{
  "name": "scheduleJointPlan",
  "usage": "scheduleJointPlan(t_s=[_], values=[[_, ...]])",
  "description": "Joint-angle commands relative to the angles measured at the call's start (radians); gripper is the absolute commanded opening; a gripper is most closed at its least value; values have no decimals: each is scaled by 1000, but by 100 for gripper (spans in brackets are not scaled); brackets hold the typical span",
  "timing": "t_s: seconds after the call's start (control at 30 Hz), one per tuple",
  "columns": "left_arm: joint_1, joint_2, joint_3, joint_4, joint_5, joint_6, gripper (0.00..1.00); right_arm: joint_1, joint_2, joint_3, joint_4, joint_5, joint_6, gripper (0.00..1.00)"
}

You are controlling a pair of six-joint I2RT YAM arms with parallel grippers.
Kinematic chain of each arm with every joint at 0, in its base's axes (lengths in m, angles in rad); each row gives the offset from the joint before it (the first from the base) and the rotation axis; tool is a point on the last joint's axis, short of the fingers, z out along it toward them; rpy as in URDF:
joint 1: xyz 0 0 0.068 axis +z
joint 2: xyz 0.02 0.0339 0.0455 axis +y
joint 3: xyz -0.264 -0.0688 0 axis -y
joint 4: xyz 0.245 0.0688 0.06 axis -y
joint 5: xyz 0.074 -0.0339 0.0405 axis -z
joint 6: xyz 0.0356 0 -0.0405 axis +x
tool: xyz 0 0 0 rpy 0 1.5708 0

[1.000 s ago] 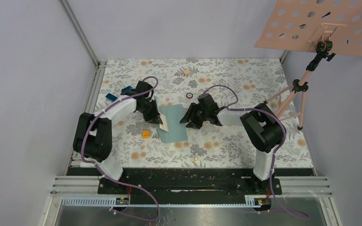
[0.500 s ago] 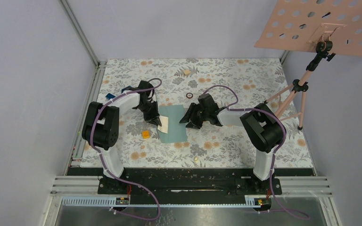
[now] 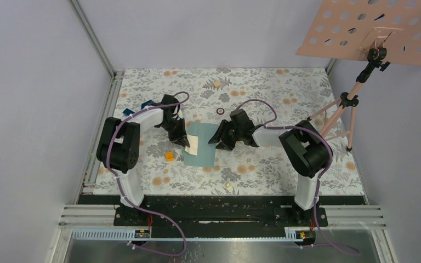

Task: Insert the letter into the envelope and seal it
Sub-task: Place the letter in the envelope.

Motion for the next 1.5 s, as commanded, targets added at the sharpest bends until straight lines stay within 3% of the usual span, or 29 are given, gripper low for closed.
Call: scheduleJointPlan(t_s=[0.0, 0.3, 0.47, 0.67, 0.87, 1.47], values=[[1, -52, -20, 51, -7, -23, 0, 23, 18, -11, -42, 15, 6, 56], [3, -148, -32, 107, -14, 14, 0, 24, 23, -30, -24, 16, 20, 56], [-8, -264, -75, 206, -189, 39, 0, 23, 23, -43, -10, 15, 28, 56], [-21, -288, -191, 364, -239, 36, 0, 24, 26, -36, -10, 12, 32, 56], [-76, -273, -238, 387, -325, 73, 0, 24, 40, -21, -5, 1, 40, 56], [-117, -197, -210, 326, -230, 18, 0, 26, 45, -19, 16, -7, 56, 56]])
